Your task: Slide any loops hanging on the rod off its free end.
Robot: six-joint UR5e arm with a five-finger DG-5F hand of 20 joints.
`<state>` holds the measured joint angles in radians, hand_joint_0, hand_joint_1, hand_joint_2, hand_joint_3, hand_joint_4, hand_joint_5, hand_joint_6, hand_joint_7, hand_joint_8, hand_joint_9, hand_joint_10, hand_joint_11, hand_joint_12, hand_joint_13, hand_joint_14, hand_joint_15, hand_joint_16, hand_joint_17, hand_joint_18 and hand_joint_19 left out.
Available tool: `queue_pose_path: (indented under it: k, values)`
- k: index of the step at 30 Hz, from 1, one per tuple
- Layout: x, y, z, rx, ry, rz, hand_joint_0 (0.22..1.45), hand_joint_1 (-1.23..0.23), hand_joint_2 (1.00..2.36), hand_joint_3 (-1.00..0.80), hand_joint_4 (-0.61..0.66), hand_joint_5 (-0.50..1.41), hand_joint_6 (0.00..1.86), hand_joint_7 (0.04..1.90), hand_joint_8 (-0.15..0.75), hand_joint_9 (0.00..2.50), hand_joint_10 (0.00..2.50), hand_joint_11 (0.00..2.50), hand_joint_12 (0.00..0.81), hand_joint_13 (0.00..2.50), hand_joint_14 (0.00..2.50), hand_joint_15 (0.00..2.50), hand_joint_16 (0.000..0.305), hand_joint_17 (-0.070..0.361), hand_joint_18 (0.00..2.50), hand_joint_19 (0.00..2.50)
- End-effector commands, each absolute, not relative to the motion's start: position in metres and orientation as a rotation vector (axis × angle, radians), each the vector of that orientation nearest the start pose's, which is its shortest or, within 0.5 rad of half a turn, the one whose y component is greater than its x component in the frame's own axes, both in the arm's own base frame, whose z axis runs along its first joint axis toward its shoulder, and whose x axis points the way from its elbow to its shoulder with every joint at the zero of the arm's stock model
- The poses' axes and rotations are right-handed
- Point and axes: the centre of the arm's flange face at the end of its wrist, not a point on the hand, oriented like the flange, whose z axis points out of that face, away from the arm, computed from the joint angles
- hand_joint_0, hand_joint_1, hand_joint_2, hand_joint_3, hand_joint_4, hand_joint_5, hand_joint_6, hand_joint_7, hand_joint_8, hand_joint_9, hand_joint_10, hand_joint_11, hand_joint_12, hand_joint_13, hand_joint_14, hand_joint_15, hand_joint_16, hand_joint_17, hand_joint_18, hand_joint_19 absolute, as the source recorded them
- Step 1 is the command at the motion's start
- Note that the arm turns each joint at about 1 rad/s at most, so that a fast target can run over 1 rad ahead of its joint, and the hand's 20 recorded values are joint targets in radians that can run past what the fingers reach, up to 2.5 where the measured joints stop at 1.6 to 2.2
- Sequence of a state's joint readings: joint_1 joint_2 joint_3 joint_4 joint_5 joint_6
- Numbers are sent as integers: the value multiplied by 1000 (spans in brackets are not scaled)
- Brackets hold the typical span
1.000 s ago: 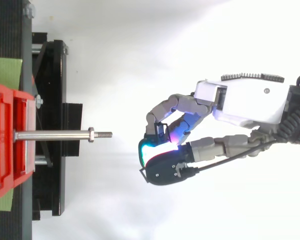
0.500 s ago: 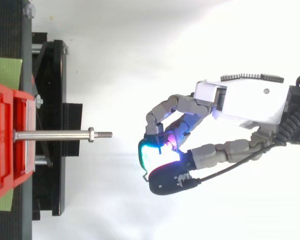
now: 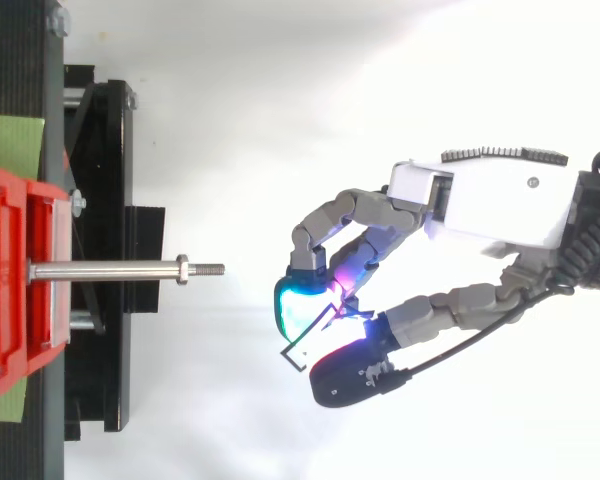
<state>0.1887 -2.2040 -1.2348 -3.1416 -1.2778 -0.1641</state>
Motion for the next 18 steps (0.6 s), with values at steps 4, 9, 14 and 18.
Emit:
queue_pose_path:
  k: [4, 9, 14, 18]
  values:
    - [706, -30, 267, 1276, 1463, 821, 615, -697, 1008, -408, 121, -169, 916, 965, 256, 953, 28, 762, 362, 787, 20, 501, 53, 119, 670, 527]
    - [706, -30, 266, 1279, 1468, 816, 593, -621, 1006, -430, 127, -162, 911, 973, 256, 970, 26, 762, 363, 793, 22, 506, 53, 120, 672, 537]
    - [705, -30, 266, 1280, 1470, 814, 583, -598, 1004, -447, 135, -160, 906, 958, 264, 988, 27, 751, 368, 799, 22, 510, 54, 121, 674, 535]
    - [705, -31, 266, 1281, 1469, 813, 576, -591, 1004, -446, 137, -161, 898, 970, 265, 986, 28, 755, 370, 800, 21, 510, 54, 122, 674, 541]
